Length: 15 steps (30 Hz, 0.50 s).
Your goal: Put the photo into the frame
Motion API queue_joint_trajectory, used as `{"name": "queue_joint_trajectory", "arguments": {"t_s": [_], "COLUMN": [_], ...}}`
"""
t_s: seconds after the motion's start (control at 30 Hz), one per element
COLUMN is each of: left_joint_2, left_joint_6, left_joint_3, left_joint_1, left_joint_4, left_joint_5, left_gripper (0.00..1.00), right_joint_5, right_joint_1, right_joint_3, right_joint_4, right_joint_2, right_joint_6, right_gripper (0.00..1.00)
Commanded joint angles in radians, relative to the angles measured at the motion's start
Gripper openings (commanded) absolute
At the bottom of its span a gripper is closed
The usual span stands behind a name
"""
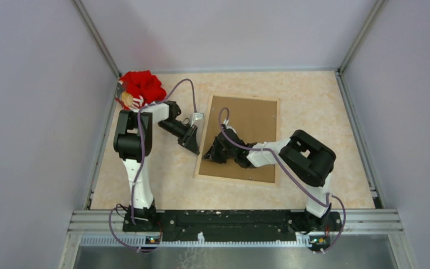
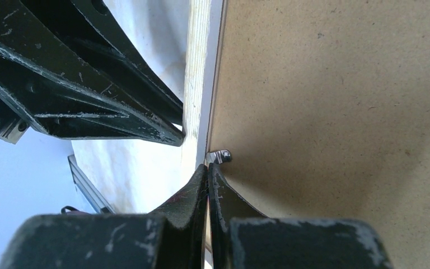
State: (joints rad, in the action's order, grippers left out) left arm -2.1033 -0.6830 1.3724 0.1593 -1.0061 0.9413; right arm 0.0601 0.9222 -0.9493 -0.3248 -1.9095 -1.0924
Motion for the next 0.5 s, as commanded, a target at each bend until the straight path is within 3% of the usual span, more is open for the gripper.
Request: {"name": "queue_joint_trajectory", "arguments": {"t_s": [0.0, 0.47], "left_joint_2": [0.02, 0.033], "left_joint_6": [-0.033, -0.039], "left_joint_3": [-0.013, -0.01], "left_joint_1": [0.005, 0.005], "left_joint_4": [0.017, 0.011], "left_joint_5": [-0.012, -0.015], "left_gripper": [0.23, 0.22], "right_joint_5": [-0.023, -0.033], "right_joint_1": [0.009, 0.007], "right_joint_3": [-0.041, -0.047], "right_joint_4": [-0.014, -0.012], "right_joint_2": [-0.024, -0.041], "right_joint_6": [0.018, 0.032], "right_gripper": [0.0, 0.0]}}
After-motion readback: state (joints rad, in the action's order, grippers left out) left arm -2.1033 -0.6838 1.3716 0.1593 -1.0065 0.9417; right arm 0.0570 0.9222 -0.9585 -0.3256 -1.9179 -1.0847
